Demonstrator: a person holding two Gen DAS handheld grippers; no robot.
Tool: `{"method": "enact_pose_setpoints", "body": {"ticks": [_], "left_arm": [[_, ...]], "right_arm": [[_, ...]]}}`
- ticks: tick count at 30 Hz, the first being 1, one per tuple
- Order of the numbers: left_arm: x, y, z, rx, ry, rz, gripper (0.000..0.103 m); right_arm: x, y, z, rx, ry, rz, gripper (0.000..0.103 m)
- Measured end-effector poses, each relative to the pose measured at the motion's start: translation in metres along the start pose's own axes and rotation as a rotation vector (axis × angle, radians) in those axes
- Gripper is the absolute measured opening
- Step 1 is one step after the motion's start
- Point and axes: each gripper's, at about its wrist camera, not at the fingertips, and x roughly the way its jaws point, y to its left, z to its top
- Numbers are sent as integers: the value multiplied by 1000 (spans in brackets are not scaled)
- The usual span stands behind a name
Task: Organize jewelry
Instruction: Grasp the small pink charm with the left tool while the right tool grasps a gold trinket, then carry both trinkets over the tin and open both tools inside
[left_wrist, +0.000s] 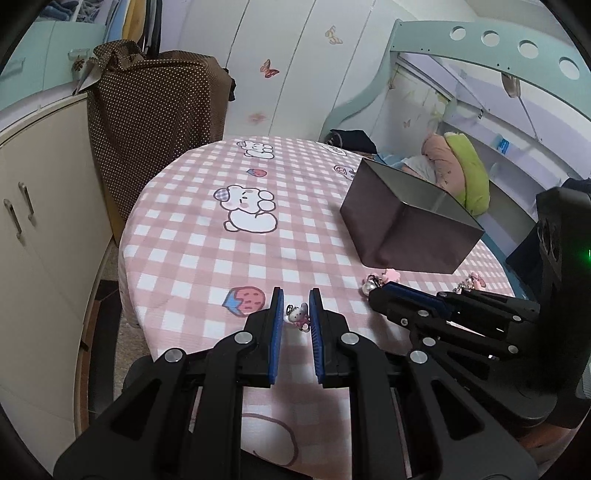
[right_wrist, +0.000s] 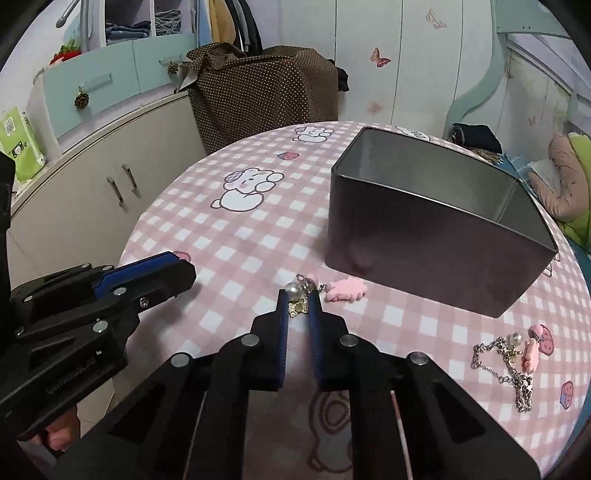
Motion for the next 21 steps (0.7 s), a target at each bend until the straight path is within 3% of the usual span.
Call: {"method": "enact_pose_setpoints", "body": {"ticks": [11,21], "left_arm": [[-4,-11,3,25,-19,-22,14],[-4,-45,8,85,-27,-54,15]], "right_arm": [[-13,-10,-3,45,-21,-3,10],[-35,-32,-3,98,-85,-23,10]]}}
